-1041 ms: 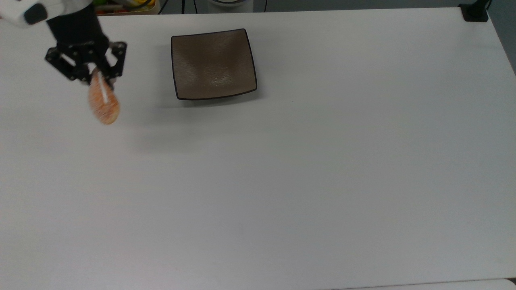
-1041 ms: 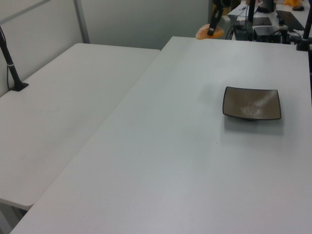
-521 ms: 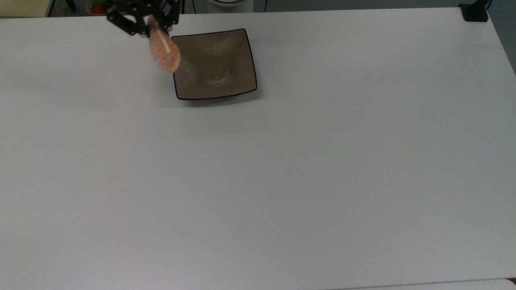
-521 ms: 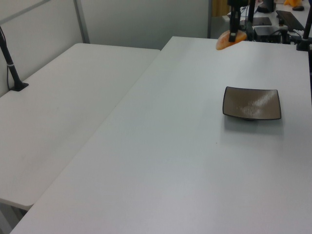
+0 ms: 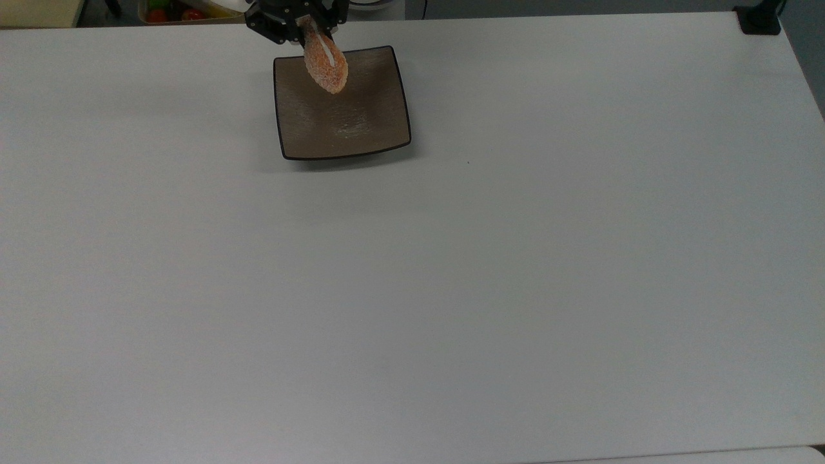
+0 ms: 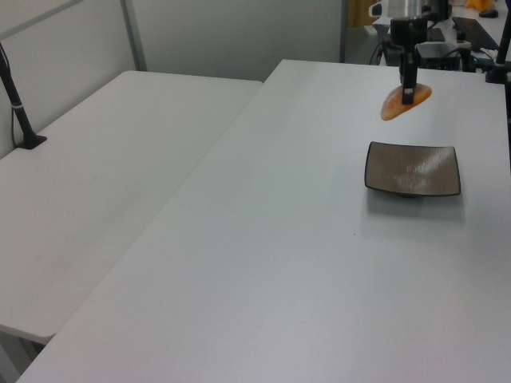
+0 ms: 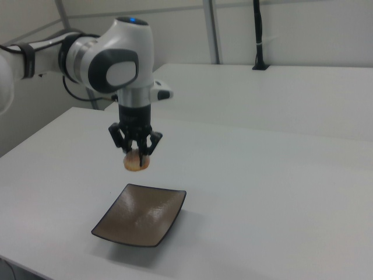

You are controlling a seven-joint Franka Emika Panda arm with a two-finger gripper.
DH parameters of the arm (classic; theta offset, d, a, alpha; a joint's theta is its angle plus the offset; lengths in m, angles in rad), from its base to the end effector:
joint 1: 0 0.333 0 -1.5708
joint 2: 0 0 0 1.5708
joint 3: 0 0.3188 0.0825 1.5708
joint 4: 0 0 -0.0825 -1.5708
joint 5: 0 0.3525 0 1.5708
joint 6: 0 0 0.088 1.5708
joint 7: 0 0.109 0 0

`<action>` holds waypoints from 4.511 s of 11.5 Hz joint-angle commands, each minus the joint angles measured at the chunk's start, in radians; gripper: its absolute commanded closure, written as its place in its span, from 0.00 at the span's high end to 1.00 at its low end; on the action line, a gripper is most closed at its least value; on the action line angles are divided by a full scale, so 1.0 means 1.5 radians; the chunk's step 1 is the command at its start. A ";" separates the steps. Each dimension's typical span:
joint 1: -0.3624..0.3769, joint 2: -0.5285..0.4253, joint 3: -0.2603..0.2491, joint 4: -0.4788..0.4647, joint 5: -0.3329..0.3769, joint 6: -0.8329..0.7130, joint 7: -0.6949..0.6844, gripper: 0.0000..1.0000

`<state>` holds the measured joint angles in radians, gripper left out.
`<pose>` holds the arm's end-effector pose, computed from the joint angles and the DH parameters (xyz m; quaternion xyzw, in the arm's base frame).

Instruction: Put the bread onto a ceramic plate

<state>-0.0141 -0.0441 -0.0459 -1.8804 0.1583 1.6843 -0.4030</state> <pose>0.5010 -0.0149 0.5224 -0.9819 -0.1550 0.0557 0.0939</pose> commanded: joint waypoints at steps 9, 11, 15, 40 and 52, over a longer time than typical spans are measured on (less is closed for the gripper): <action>0.016 -0.036 0.027 -0.282 -0.058 0.305 0.084 0.32; 0.022 -0.033 0.030 -0.297 -0.064 0.324 0.087 0.37; 0.022 -0.036 0.033 -0.294 -0.066 0.309 0.088 0.75; 0.068 0.040 0.025 0.195 -0.112 0.010 0.201 1.00; 0.085 0.003 0.017 0.159 -0.095 0.013 0.241 1.00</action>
